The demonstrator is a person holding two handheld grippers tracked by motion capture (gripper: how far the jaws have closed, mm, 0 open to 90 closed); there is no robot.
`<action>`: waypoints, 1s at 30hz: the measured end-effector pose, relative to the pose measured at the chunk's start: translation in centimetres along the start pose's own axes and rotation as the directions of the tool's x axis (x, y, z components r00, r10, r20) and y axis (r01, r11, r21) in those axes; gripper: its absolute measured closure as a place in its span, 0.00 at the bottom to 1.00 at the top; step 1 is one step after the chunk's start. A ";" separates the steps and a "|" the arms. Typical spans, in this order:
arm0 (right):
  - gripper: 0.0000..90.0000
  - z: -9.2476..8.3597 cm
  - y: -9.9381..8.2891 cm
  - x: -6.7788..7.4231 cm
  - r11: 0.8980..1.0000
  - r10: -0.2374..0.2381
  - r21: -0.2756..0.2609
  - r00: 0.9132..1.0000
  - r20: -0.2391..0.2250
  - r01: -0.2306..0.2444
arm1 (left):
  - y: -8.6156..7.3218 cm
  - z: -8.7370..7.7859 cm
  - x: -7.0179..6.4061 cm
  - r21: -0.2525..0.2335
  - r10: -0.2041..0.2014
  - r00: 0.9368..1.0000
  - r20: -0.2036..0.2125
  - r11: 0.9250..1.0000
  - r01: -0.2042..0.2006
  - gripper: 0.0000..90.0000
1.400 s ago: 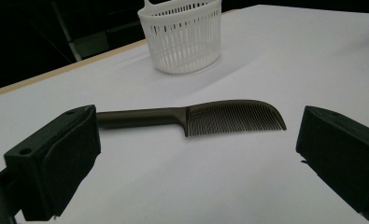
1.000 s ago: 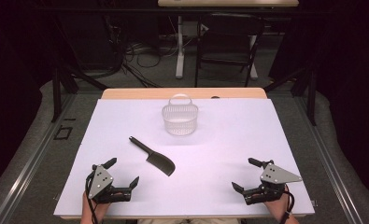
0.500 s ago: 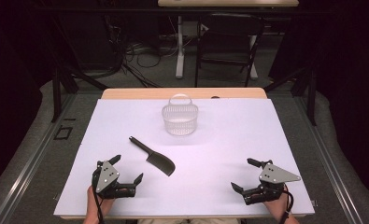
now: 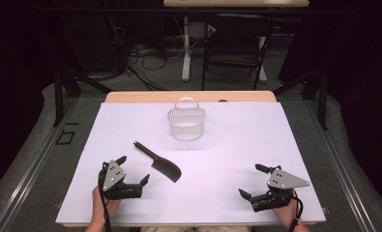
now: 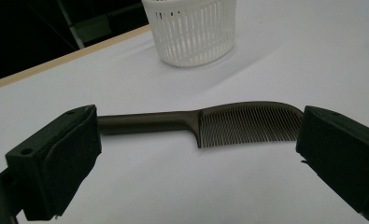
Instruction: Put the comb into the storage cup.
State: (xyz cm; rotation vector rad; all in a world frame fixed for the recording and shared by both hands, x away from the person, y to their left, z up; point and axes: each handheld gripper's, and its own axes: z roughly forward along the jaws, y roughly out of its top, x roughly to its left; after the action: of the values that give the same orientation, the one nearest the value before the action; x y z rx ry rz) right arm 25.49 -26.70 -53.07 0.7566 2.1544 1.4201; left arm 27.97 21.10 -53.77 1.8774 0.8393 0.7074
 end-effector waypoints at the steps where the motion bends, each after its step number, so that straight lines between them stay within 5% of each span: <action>1: 0.00 0.0 0.0 0.0 1.000 0.000 0.000 1.000 0.000 0.000 | 0.0 0.2 0.0 0.000 0.004 1.000 -0.002 1.000 -0.004 0.00; 30: 0.00 0.1 -0.1 -0.1 1.000 -0.003 0.014 1.000 -0.007 0.003 | 1.9 3.2 1.6 0.069 -0.020 1.000 -0.018 0.997 0.021 0.00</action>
State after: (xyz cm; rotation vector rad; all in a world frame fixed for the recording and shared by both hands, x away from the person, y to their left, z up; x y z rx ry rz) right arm 25.63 -26.75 -53.23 0.7540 2.1720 1.4091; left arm 31.87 20.11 -53.16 1.9244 0.9033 0.6908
